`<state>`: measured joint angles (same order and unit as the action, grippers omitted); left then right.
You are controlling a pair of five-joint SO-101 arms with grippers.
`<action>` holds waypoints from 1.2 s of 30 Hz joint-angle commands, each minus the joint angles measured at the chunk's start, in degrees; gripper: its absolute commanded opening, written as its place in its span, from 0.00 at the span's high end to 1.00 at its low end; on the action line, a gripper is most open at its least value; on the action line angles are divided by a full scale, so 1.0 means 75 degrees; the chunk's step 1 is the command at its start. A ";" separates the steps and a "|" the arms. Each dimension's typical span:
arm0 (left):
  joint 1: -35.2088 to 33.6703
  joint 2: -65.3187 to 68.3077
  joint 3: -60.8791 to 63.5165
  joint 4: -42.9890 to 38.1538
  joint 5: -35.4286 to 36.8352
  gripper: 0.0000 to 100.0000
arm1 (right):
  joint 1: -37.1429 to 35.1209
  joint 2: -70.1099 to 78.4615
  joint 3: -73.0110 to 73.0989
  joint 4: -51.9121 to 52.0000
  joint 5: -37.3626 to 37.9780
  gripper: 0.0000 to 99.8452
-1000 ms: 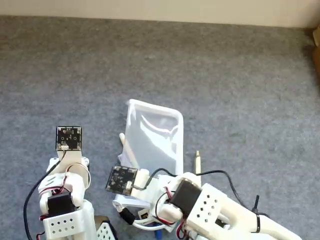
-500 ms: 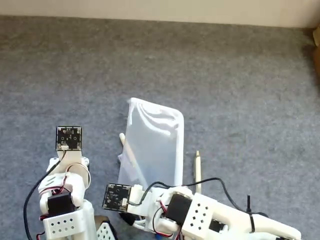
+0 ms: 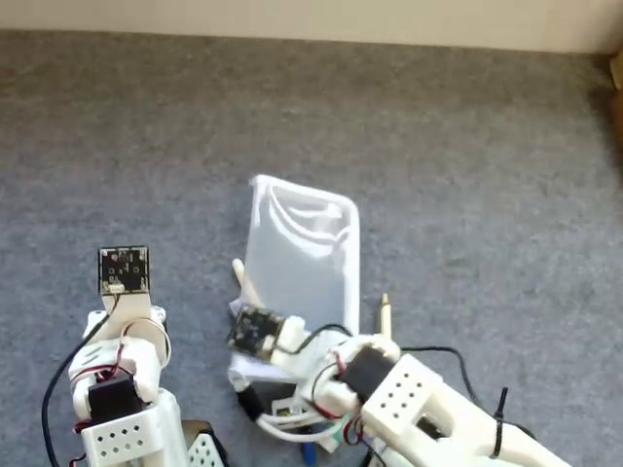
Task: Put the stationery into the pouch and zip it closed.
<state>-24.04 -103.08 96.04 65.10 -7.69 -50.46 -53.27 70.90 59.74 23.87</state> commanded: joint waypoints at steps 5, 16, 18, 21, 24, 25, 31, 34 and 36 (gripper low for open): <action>-0.0088 0.0006 0.0158 -0.0176 -0.0059 0.99 | 0.1530 0.0100 -0.0006 -0.1647 0.0797 0.79; -0.0088 0.0006 0.0158 -0.0188 -0.0059 0.99 | 0.1940 0.0029 -0.1530 -0.0147 0.0457 0.79; -0.0088 0.0006 0.0158 -0.0188 -0.0059 0.99 | 0.1682 0.0029 -0.2092 0.0440 -0.0047 0.79; -0.0088 0.0006 0.0158 -0.0246 -0.0059 0.99 | 0.1073 0.0029 -0.2749 0.1119 -0.0703 0.79; -0.0100 0.0006 0.0158 -0.0293 -0.0059 0.99 | 0.0381 0.0100 -0.3136 0.1506 -0.1559 0.79; -0.0100 0.0006 0.0158 -0.0293 -0.0059 0.99 | 0.0147 0.0100 -0.3218 0.1541 -0.1864 0.79; -0.0100 0.0006 0.0158 -0.0293 -0.0059 0.99 | -0.1037 0.0100 -0.3253 0.1518 -0.2872 0.79; -0.0100 0.0006 0.0158 -0.0293 -0.0059 0.99 | -0.1307 0.0111 -0.3253 0.1248 -0.2919 0.79; -0.0100 0.0006 0.0158 -0.0293 -0.0059 0.99 | -0.1354 0.0135 -0.3241 0.0885 -0.2919 0.79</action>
<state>-24.04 -103.08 96.04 64.04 -7.69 -59.08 -53.19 50.07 69.93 2.59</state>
